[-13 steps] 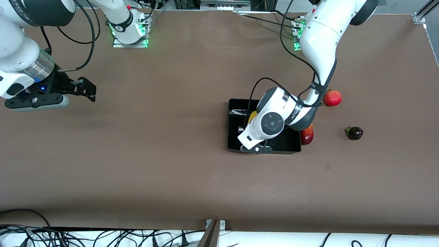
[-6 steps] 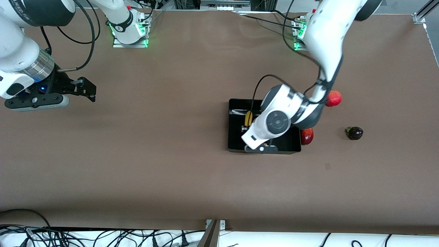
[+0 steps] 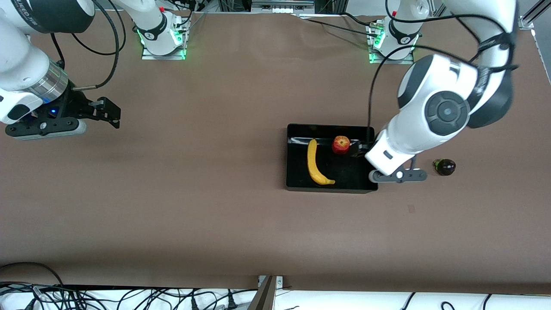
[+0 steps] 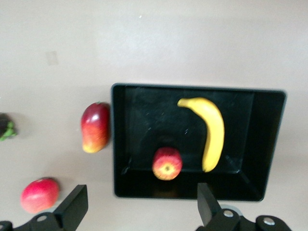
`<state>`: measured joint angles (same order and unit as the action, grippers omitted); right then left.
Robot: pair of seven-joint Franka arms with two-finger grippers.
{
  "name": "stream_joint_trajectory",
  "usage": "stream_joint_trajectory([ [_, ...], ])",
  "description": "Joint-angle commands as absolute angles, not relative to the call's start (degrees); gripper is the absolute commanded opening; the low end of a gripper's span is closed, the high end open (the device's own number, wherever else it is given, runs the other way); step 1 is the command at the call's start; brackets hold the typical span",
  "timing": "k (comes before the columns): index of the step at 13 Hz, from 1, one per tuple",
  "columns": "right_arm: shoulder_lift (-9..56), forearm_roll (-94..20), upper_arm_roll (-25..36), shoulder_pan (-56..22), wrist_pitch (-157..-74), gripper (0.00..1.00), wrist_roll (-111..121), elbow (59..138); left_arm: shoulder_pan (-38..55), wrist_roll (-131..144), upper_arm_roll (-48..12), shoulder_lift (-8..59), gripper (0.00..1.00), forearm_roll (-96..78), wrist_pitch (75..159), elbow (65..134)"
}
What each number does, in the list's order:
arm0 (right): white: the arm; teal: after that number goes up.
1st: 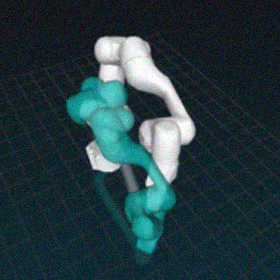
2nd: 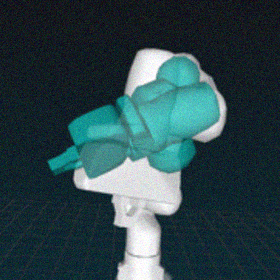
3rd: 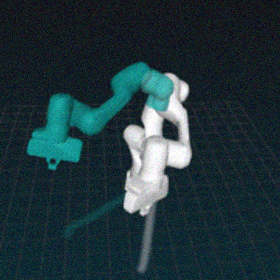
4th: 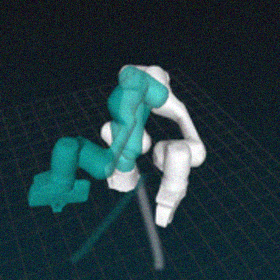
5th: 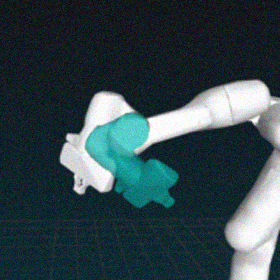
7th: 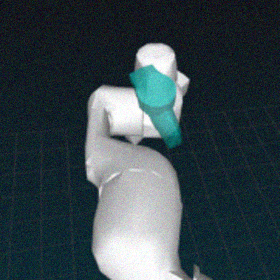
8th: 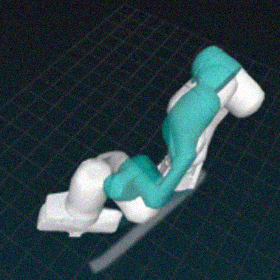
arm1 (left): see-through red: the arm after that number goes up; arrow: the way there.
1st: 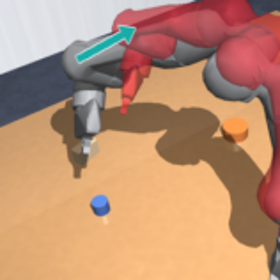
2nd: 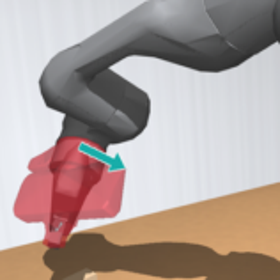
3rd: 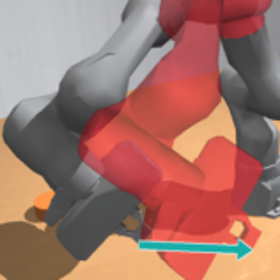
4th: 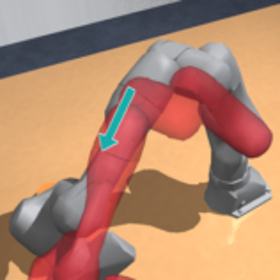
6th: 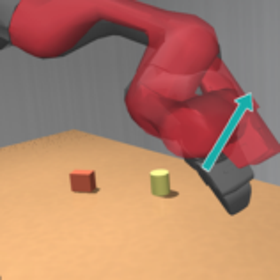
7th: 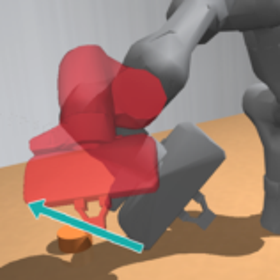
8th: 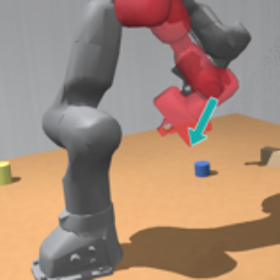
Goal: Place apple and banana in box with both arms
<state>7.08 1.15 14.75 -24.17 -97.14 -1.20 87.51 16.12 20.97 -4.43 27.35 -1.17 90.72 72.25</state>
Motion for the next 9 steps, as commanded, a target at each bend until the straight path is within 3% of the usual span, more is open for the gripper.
stream_joint_trajectory([
  [1,7.47,1.41,14.68,-24.61,-97.03,1.0,-1.14,86.48,14.51,16.97,-4.66,28.48,1.0,0.35,84.92,67.6],
  [9,7.38,0.09,14.77,-24.61,-97.03,1.0,-1.05,86.48,11.78,12.51,-4.57,21.46,1.0,-0.09,80.26,69.69],
])
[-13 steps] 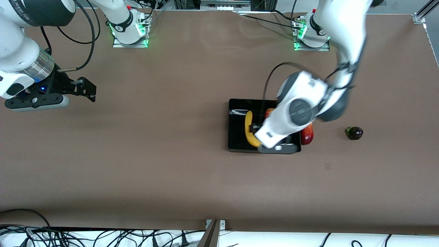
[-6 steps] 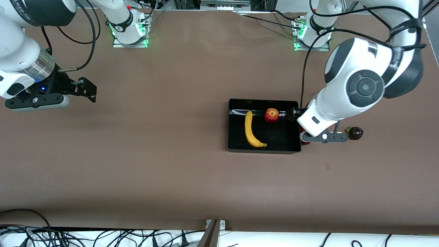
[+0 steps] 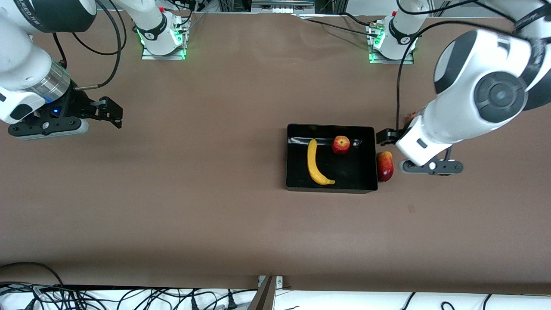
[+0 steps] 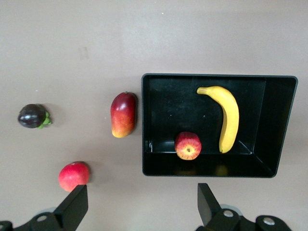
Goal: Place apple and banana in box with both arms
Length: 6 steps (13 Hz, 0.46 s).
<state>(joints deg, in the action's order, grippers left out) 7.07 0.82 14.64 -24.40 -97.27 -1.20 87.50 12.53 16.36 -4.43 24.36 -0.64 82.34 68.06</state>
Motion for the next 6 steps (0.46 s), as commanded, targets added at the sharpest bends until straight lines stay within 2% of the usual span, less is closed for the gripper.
stream_joint_trajectory([
  [1,7.38,0.0,14.77,-24.61,-97.03,1.0,-1.14,86.48,11.6,11.61,-4.48,20.49,1.0,0.0,79.9,70.13],
  [6,7.29,-1.49,14.77,-24.61,-97.03,1.0,-1.14,86.48,7.83,5.36,-5.1,14.87,1.0,0.53,79.8,75.75],
])
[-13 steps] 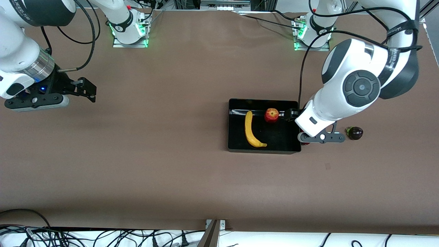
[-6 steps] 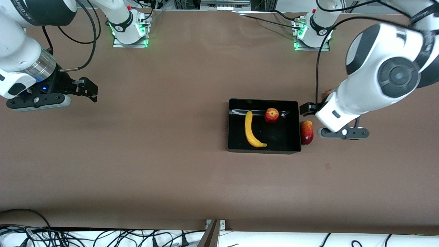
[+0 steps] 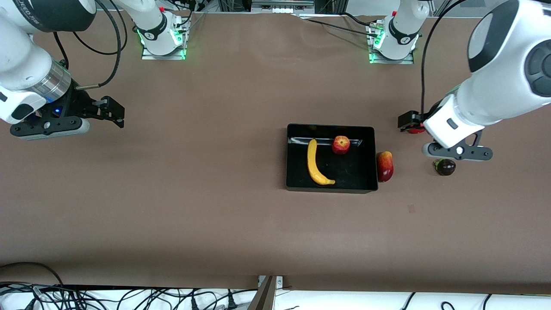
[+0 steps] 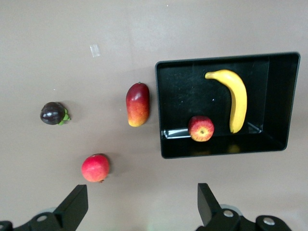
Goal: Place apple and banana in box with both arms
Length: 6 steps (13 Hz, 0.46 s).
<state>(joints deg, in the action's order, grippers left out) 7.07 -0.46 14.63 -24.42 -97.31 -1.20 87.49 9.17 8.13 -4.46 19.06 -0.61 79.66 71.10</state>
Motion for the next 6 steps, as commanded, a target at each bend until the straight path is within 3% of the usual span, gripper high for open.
stream_joint_trajectory([
  [1,7.29,-1.49,14.77,-24.61,-97.03,1.0,-1.14,86.48,7.82,5.36,-5.1,13.29,1.0,0.61,80.15,77.85],
  [5,7.29,-1.41,14.77,-24.61,-96.86,1.0,-1.06,86.48,7.21,5.36,-5.27,3.28,1.0,0.62,88.93,92.95],
  [6,7.29,-1.41,14.77,-24.61,-96.86,1.0,-1.05,86.48,7.21,5.36,-5.19,2.82,1.0,0.62,88.25,93.51],
])
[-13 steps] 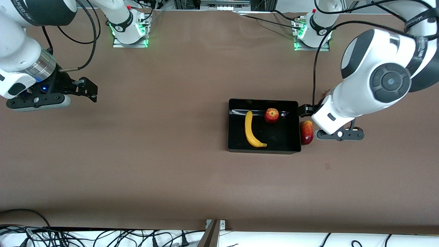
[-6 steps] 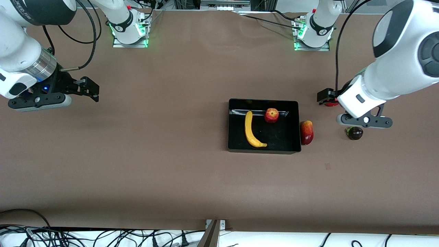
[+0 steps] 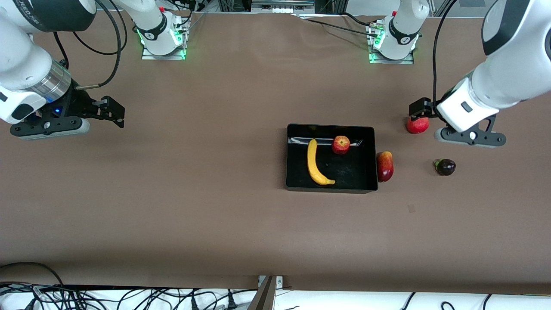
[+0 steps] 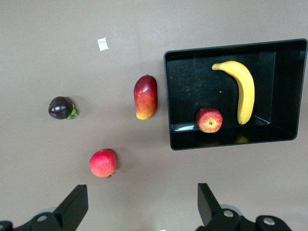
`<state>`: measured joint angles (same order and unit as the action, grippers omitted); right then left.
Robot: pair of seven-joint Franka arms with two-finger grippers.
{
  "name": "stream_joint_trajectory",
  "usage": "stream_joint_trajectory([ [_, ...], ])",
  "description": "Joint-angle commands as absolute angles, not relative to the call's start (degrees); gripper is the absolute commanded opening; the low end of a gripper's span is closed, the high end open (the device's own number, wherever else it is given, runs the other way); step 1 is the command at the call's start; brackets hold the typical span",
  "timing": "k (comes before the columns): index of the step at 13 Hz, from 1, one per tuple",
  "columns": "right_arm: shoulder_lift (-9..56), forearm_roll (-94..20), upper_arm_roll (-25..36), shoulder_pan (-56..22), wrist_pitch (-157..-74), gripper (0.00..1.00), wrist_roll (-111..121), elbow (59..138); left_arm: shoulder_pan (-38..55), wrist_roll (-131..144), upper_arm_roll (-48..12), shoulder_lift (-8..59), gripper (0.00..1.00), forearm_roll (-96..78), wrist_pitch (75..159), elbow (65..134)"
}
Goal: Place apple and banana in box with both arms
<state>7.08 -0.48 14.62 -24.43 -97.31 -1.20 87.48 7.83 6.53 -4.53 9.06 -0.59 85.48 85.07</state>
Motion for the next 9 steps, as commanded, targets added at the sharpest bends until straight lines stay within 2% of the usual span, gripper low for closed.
stream_joint_trajectory([
  [1,7.29,-1.41,14.77,-24.61,-96.86,1.0,-1.05,86.48,7.03,5.36,-5.01,3.07,1.0,0.7,88.59,93.25],
  [4,7.29,-1.41,14.68,-24.61,-96.94,1.0,-1.05,86.48,1.42,6.24,-5.1,0.18,1.0,0.7,95.78,94.57],
  [9,7.29,-1.41,14.76,-24.7,-96.94,1.0,-1.14,86.57,1.23,6.59,-4.66,-0.88,1.0,0.79,95.36,96.15],
])
